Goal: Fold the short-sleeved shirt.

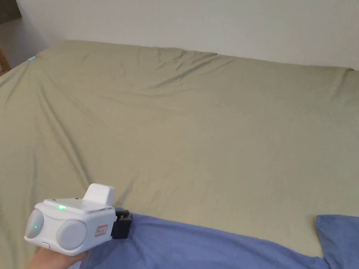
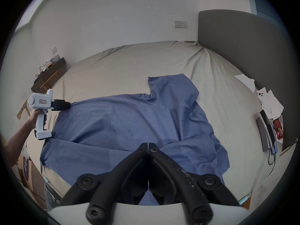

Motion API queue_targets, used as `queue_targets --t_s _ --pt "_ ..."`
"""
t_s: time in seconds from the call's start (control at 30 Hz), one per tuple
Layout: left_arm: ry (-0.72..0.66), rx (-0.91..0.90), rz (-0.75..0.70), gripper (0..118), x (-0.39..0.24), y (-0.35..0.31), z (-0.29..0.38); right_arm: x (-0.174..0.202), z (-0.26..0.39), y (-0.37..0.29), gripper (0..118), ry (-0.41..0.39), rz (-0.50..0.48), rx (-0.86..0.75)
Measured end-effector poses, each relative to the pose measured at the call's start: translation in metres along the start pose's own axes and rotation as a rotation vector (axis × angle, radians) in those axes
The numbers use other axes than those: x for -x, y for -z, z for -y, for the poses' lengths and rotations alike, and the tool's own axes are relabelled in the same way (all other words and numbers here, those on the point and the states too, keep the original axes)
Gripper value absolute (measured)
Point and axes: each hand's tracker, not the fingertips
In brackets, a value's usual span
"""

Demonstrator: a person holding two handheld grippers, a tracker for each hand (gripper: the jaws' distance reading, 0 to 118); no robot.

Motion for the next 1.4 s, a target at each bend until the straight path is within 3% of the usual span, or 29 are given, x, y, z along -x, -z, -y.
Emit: queue_targets --t_s 0.03,0.23,0.43,0.53,0.57,0.6,0.63,0.67,0.7,0.8,0.93,1.0,1.03,1.07,1.1,1.17,1.4 --pt "0.003 -0.002 0.013 4 0.000 -0.003 0.000 -0.001 0.002 0.002 1 -0.001 0.000 0.003" --pt "0.027 -0.018 0.013 4 -0.010 -0.020 0.004 -0.016 -0.004 0.006 1 0.051 -0.024 0.003" --pt "0.004 -0.086 0.051 4 -0.018 -0.060 -0.003 -0.074 -0.047 0.037 1 0.041 0.094 -0.099" --pt "0.004 -0.103 0.055 4 -0.022 -0.076 -0.002 -0.108 -0.072 0.073 2 0.098 0.050 -0.093" --pt "-0.001 -0.102 0.056 4 -0.023 -0.079 -0.002 -0.119 -0.079 0.089 6 0.107 0.049 -0.076" --pt "-0.006 -0.100 0.054 4 -0.023 -0.080 -0.002 -0.126 -0.087 0.104 20 0.110 0.057 -0.053" --pt "-0.008 -0.097 0.053 4 -0.024 -0.081 -0.002 -0.131 -0.093 0.116 50 0.105 0.061 -0.027" --pt "-0.008 -0.095 0.052 4 -0.026 -0.082 -0.002 -0.134 -0.098 0.129 68 0.097 0.085 0.011" --pt "-0.008 -0.089 0.045 4 -0.028 -0.081 -0.002 -0.135 -0.103 0.140 74 0.092 0.100 0.024" --pt "-0.005 -0.074 0.032 4 -0.029 -0.078 -0.002 -0.136 -0.111 0.162 74 0.090 0.082 0.047" --pt "0.000 -0.063 0.024 4 -0.032 -0.077 -0.003 -0.140 -0.113 0.187 70 0.168 0.075 0.140" --pt "0.005 -0.060 0.021 4 -0.033 -0.079 -0.003 -0.138 -0.111 0.190 41 0.166 0.074 0.168" --pt "0.007 -0.059 0.020 4 -0.034 -0.080 -0.004 -0.135 -0.110 0.187 12 0.142 0.119 0.148" --pt "0.009 -0.058 0.019 4 -0.032 -0.080 -0.003 -0.134 -0.109 0.182 5 0.110 0.139 0.121" --pt "0.009 -0.057 0.019 4 -0.033 -0.081 -0.003 -0.133 -0.108 0.177 5 0.142 0.065 0.115" --pt "0.004 -0.058 0.018 4 -0.033 -0.085 -0.003 -0.133 -0.108 0.170 5 0.173 0.047 0.117" --pt "-0.014 -0.110 0.019 4 -0.024 -0.131 0.010 -0.124 -0.100 0.077 5 0.156 0.018 -0.053"
